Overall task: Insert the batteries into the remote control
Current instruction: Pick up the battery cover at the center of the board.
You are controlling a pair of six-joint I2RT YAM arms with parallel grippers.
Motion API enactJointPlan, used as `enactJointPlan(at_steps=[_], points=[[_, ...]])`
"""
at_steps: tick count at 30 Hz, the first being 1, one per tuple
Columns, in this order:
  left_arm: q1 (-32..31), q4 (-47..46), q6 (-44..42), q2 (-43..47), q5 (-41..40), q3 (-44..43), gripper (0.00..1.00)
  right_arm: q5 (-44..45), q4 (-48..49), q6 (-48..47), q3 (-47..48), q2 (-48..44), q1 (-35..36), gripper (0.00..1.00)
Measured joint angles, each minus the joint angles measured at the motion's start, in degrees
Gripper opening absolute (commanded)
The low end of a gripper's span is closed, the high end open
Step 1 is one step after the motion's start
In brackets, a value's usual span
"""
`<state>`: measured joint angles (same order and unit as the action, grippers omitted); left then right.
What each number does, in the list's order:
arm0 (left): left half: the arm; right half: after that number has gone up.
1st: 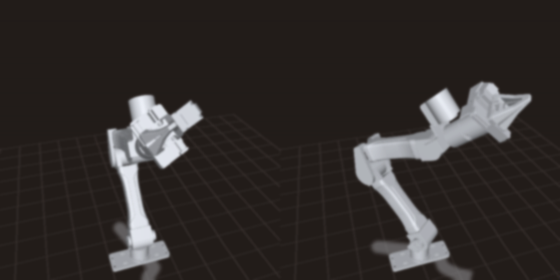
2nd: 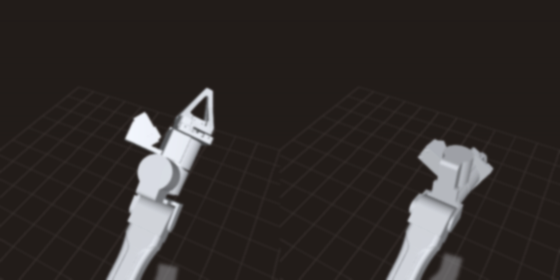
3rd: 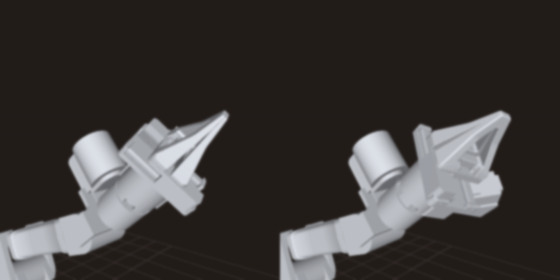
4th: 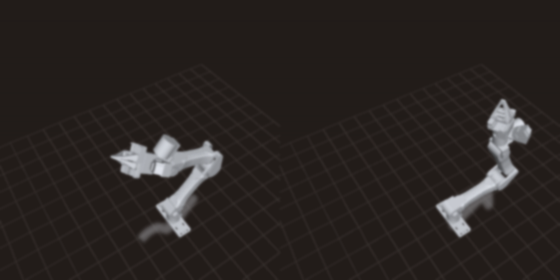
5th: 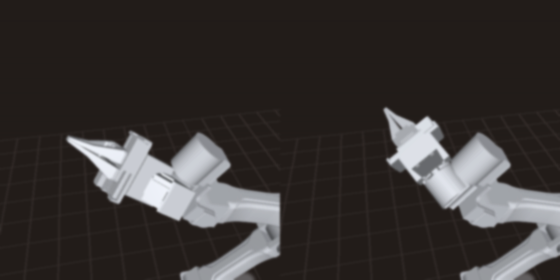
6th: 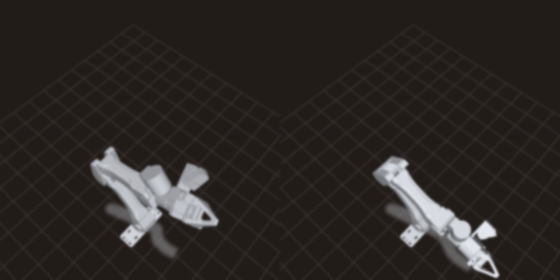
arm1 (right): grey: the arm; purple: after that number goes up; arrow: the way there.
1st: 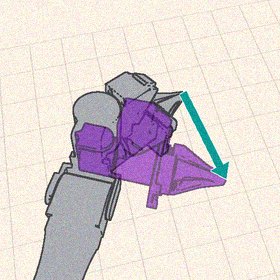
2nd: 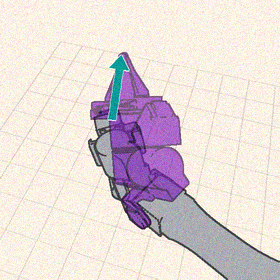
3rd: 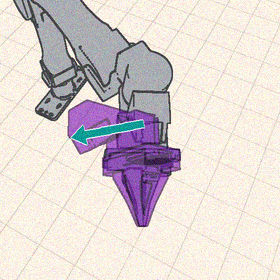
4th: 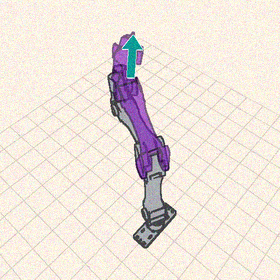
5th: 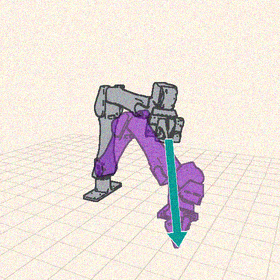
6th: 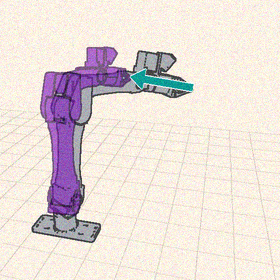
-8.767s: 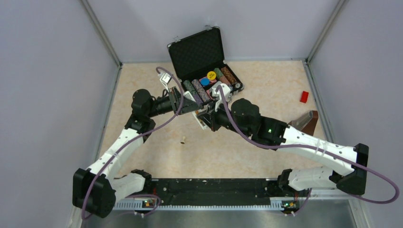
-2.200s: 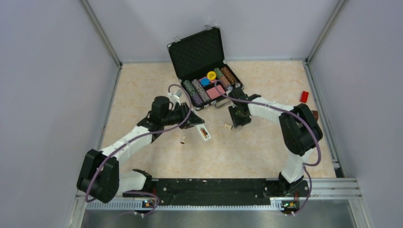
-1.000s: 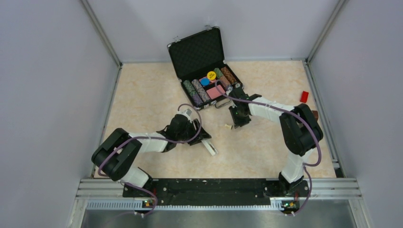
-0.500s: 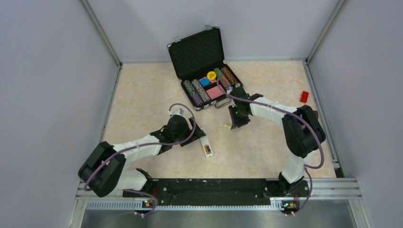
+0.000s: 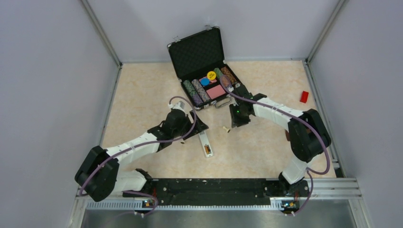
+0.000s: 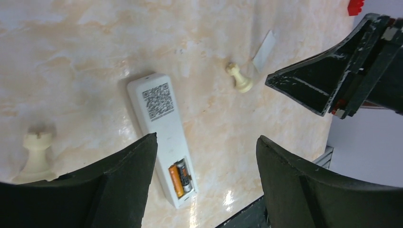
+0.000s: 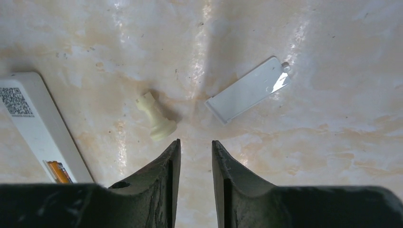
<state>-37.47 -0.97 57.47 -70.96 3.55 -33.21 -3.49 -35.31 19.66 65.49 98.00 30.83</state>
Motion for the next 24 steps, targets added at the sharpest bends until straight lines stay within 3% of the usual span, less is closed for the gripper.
enactJointPlan(at_steps=[7, 14, 24], points=[[-0.07, -0.9, -0.92, -1.68, 1.11, -3.32, 0.79, 6.43, -0.33, 8.63, -0.13, -0.22, 0.31, 0.47], [-0.09, -1.05, -2.1, -1.81, 0.35, -4.28, 0.79, 16.35, -1.51, 22.12, -0.13, -0.17, 2.93, 0.48], [-0.09, -1.95, -4.24, -4.87, -0.81, -6.86, 0.79, 20.15, -2.38, 34.23, 0.31, 3.26, 4.83, 0.51]])
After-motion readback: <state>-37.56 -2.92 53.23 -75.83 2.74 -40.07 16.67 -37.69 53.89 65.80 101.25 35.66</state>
